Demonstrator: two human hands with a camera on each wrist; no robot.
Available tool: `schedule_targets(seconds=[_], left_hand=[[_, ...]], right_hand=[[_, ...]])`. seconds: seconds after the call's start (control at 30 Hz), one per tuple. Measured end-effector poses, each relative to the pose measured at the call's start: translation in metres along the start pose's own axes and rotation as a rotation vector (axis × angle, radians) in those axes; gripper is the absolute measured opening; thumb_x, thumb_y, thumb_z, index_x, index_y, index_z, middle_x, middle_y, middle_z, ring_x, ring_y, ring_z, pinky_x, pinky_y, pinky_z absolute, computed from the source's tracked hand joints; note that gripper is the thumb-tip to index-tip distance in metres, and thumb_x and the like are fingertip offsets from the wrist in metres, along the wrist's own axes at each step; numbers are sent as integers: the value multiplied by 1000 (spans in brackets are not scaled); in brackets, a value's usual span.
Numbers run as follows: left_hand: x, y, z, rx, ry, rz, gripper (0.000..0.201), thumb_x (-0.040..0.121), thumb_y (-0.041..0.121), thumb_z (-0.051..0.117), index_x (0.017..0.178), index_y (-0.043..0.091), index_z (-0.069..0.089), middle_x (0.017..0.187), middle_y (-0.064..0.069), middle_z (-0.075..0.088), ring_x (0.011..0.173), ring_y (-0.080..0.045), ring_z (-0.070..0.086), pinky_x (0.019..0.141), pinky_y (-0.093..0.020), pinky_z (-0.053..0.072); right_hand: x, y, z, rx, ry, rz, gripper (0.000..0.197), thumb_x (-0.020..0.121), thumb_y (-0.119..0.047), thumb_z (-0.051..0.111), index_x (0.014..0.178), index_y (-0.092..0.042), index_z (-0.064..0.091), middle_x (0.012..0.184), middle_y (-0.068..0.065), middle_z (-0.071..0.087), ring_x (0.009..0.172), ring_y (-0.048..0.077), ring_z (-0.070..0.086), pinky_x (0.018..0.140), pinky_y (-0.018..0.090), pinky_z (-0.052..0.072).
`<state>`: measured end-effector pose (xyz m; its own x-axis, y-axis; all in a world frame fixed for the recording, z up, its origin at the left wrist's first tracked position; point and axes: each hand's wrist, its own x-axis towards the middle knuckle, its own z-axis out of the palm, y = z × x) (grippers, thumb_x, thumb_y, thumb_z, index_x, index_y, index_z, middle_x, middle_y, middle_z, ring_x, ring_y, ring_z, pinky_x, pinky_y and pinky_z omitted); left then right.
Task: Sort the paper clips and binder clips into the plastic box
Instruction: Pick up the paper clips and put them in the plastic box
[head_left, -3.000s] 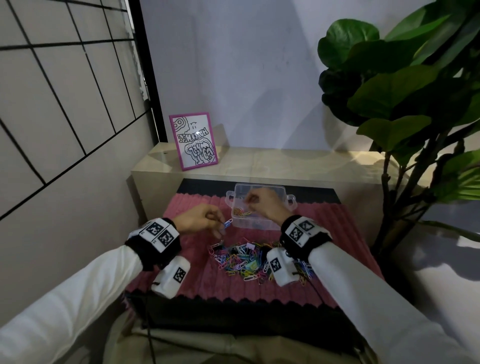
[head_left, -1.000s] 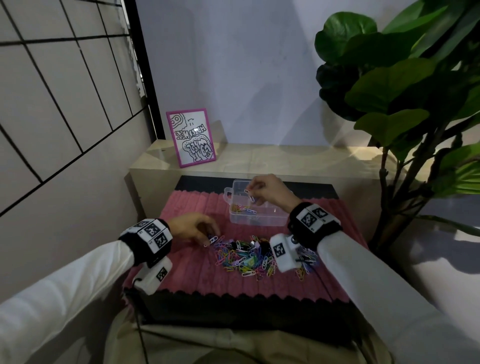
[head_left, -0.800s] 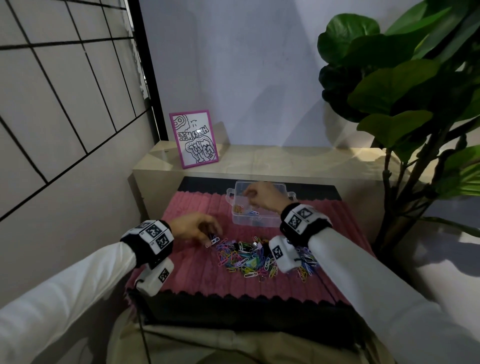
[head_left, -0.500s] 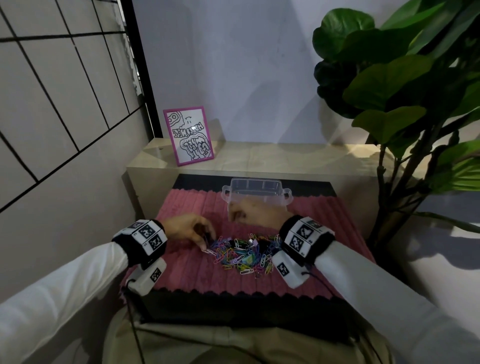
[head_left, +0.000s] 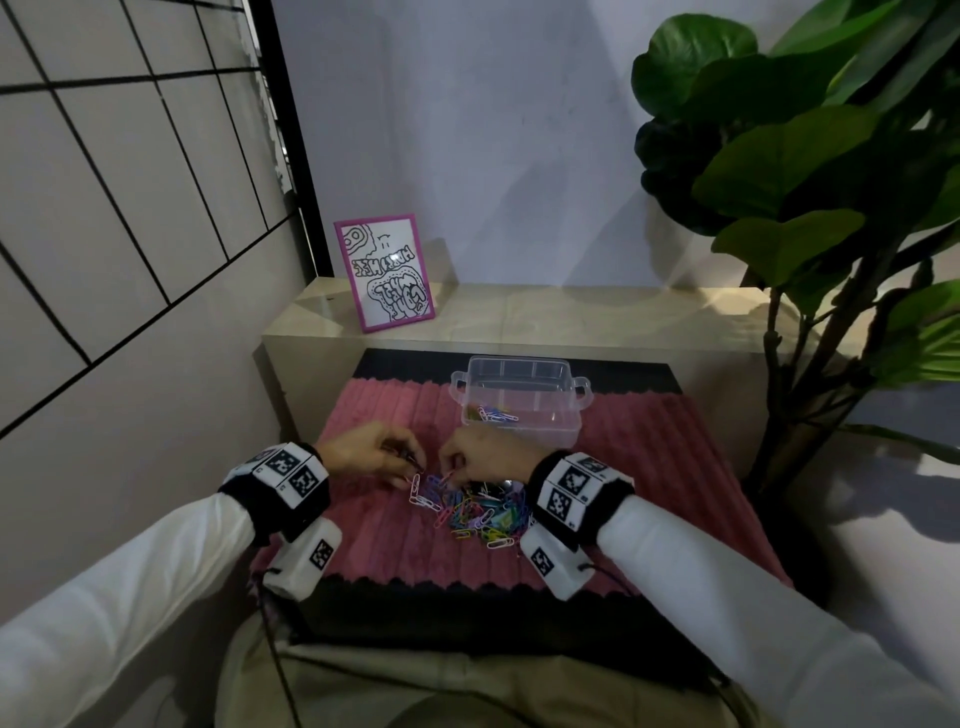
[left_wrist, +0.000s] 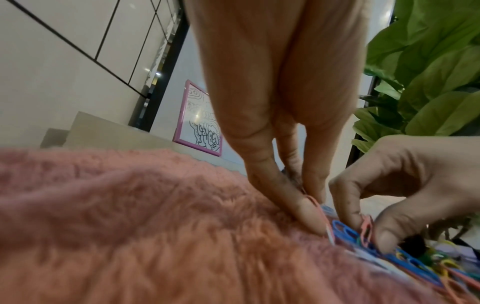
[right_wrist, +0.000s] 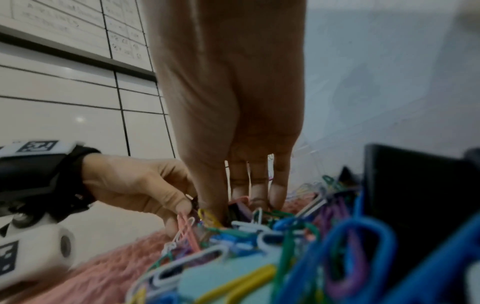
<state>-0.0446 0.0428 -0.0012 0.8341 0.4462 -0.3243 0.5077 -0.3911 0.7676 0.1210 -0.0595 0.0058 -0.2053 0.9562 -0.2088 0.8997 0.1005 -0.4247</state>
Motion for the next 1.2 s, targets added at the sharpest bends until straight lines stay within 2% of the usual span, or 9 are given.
schedule_targets(seconds=[0.13,0.23,0.3,0.4,0.6,0.73,0.93,1.07,1.2], left_hand=[[-1,0,-1,163,32,39,21,82,1,62,100,13,62,101,-16,64,78,-11,65,69,-11,52],[-1,3,0,471,112,39,33,76,17,71,108,21,65,103,-2,63,90,-14,56,71,-13,38],[0,7,6,595,102,53,39,75,21,72,112,22,64,108,0,62,93,-9,52,68,-10,32],[-2,10,17,606,82,97,40,78,18,68,116,20,62,118,-3,61,104,-14,55,77,-8,33],[-11,15,36,657,81,170,49,77,22,69,123,17,54,125,-5,52,115,-19,49,91,-19,34],[-12,15,44,693,37,195,33,80,18,66,111,10,57,117,-9,54,105,-23,54,86,-28,42],[-2,18,36,555,-35,158,24,73,17,72,93,5,65,97,-7,66,80,-6,52,64,-2,32],[1,15,26,427,-49,81,18,75,20,72,91,14,67,74,14,59,62,12,54,60,0,36],[0,16,24,263,-56,69,11,78,13,70,81,20,61,66,14,60,50,6,56,53,-8,43]], right_hand=[[-13,11,-15,184,157,26,16,79,-15,69,92,-6,69,84,0,64,77,8,54,64,18,38],[-22,19,-27,350,196,44,16,75,-10,72,89,-3,68,76,-7,61,77,7,57,73,19,44],[-26,23,-31,410,197,65,18,75,-2,71,91,5,66,68,-11,61,64,-4,57,61,5,42],[-30,27,-31,502,190,68,18,74,7,68,90,13,63,52,-14,60,48,-14,55,49,0,37],[-30,28,-29,368,228,49,19,72,-5,74,86,5,68,81,14,69,53,-11,53,56,5,39],[-31,37,-44,383,261,122,14,77,-10,72,88,-3,69,66,-4,64,54,0,56,55,13,46],[-22,51,-63,429,346,245,14,83,-5,65,95,3,66,66,0,63,55,6,58,52,14,48],[-11,58,-63,426,406,344,13,85,-3,62,95,3,66,82,16,69,61,12,60,59,20,51],[-4,56,-58,378,327,335,23,84,0,60,107,3,64,108,18,68,92,24,65,83,30,53]])
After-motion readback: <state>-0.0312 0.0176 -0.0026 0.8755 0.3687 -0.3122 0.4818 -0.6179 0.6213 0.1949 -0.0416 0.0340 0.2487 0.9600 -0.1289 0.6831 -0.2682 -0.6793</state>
